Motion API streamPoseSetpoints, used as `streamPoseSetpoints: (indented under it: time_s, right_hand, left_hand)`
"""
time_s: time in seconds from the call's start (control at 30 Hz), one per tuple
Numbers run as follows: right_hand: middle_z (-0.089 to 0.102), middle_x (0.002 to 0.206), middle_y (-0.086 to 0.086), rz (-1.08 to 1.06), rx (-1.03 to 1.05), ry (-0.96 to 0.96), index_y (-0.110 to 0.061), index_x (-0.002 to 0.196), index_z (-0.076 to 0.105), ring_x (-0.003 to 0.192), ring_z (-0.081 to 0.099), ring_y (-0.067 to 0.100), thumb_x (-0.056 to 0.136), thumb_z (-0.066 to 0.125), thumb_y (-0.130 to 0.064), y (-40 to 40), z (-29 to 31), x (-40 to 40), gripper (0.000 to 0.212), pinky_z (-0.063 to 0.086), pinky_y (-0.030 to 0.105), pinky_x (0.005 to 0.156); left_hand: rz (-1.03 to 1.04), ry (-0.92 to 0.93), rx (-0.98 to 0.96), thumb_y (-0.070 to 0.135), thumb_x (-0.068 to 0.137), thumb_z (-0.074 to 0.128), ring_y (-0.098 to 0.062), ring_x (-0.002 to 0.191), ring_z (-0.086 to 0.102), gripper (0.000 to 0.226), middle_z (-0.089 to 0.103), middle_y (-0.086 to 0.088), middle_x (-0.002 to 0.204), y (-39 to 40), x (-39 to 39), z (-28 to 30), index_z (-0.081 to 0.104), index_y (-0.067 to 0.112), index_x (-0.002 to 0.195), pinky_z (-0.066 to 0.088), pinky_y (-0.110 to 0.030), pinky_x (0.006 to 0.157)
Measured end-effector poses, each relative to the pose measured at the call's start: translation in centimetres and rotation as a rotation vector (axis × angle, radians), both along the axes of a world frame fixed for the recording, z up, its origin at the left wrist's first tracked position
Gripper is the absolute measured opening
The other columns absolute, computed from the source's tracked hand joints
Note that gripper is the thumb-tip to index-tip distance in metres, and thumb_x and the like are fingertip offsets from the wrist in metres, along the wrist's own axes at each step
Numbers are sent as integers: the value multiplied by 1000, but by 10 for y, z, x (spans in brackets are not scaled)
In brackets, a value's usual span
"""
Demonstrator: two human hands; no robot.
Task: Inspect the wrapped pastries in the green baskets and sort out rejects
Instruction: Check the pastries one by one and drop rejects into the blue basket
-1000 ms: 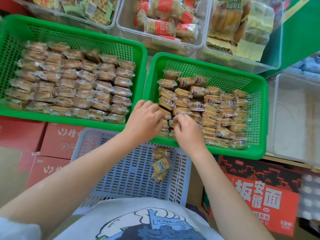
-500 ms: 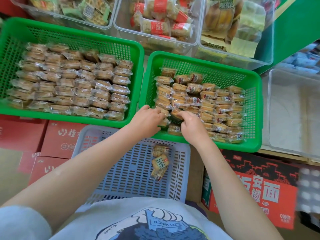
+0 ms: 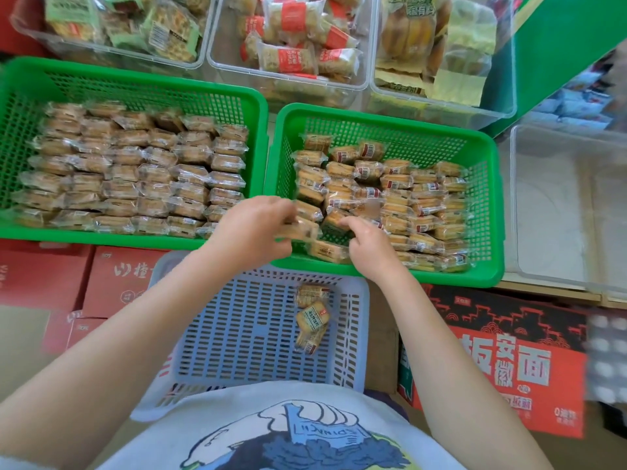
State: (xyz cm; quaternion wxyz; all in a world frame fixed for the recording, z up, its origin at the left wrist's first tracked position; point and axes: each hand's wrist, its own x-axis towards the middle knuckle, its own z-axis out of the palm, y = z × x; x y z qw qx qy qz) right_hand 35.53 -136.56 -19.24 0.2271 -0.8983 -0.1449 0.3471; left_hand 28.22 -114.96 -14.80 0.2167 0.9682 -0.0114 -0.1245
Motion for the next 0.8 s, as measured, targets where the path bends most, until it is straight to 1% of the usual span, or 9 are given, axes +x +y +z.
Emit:
streamPoseSetpoints:
  time_s: [0.17,0.27,0.3,0.37,0.43,0.5,0.53,0.63,0.8]
  right_hand:
    - [46,150,4,-94,61,67,-18,141,51,139,41,22,99,32,1,4,5,-1,50,36,37,112]
    - [61,130,6,-191,95,84,-22,134,56,119,57,37,101,32,-5,5,16,-6,44,52,48,96]
    - [64,121,4,-214,112,76,-23,130,58,113,59,39,103,33,-7,5,22,-9,40,53,51,93]
    - [66,111,-3,-303,228,76,-20,120,63,102,64,33,106,36,-14,8,38,-17,30,56,45,88]
    - [69,108,0,-451,464,215,-16,112,65,96,68,24,108,39,-29,12,61,-30,29,57,33,80]
    - [72,103,5,-466,637,342,-13,113,64,89,69,24,100,44,-47,11,81,-44,41,57,35,71]
    - [73,102,6,-421,661,335,-13,115,63,83,69,25,96,48,-49,10,88,-52,43,57,36,65]
    - [73,104,7,-373,680,237,-12,116,61,72,66,22,92,65,-36,7,98,-70,34,51,33,55]
    - [72,97,8,-459,856,313,-11,118,63,64,57,20,87,67,-35,3,109,-92,39,46,28,53]
  left_hand:
    - [636,10,-563,16,86,74,-9,82,66,18,70,6,91,20,-40,21,68,20,102,56,-24,74]
    - [814,154,-891,15,94,67,-18,91,73,15,76,-2,96,12,-50,12,70,15,108,59,-26,77]
    - [849,202,-1028,14,95,65,-21,96,73,15,77,-4,99,7,-52,11,70,14,110,59,-29,81]
    - [881,265,-1269,13,97,62,-26,104,71,18,76,-8,106,-3,-57,13,68,10,114,58,-33,86]
    - [866,279,-1397,13,97,62,-26,107,71,24,75,-12,112,-11,-61,18,65,6,119,58,-31,85]
    - [855,273,-1468,14,93,66,-25,105,71,28,74,-12,112,-18,-64,25,65,5,120,59,-27,81]
    - [843,268,-1495,17,89,68,-24,103,71,32,74,-12,112,-20,-66,28,65,5,119,59,-26,79]
    - [784,248,-1565,25,81,70,-22,99,71,45,74,-14,112,-24,-71,39,65,3,119,59,-26,76]
    - [744,178,-1642,30,83,66,-23,96,70,43,73,-15,107,-26,-84,55,66,2,116,59,-26,69]
